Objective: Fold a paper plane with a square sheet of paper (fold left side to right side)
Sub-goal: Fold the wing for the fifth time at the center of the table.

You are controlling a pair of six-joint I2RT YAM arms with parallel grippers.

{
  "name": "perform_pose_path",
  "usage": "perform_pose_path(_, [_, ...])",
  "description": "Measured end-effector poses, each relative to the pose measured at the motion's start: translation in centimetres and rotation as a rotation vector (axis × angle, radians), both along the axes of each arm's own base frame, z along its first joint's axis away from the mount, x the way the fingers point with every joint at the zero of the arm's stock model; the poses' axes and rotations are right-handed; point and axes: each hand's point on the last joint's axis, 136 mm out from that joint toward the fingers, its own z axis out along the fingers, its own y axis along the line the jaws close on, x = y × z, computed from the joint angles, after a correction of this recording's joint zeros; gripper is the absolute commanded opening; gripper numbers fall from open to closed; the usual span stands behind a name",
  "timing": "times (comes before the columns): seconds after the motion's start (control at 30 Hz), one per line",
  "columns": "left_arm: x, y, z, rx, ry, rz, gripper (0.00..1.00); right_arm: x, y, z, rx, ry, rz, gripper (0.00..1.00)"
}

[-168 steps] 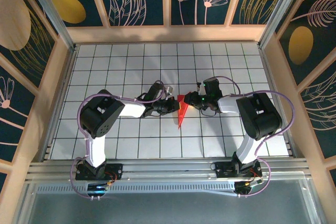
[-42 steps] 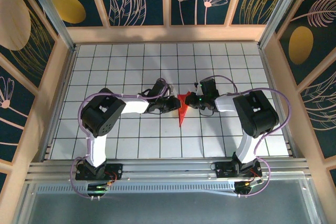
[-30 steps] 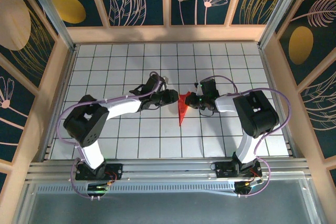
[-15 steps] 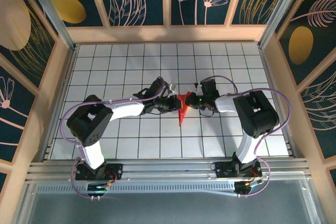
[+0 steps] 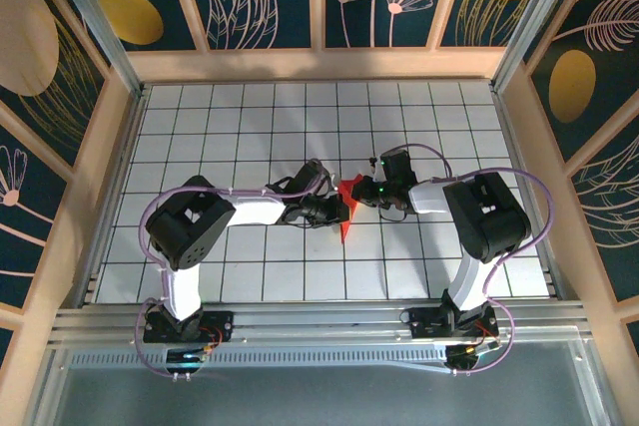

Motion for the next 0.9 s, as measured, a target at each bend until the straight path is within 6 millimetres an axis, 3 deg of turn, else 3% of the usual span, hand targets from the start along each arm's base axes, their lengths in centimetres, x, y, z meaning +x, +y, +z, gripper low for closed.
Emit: perform_pose_path(0.9, [-0.4,0.2,-2.0,0.059,0.003,0.008,0.00,0.0,0.0,0.0,-0.003,0.006,0.001,0.00])
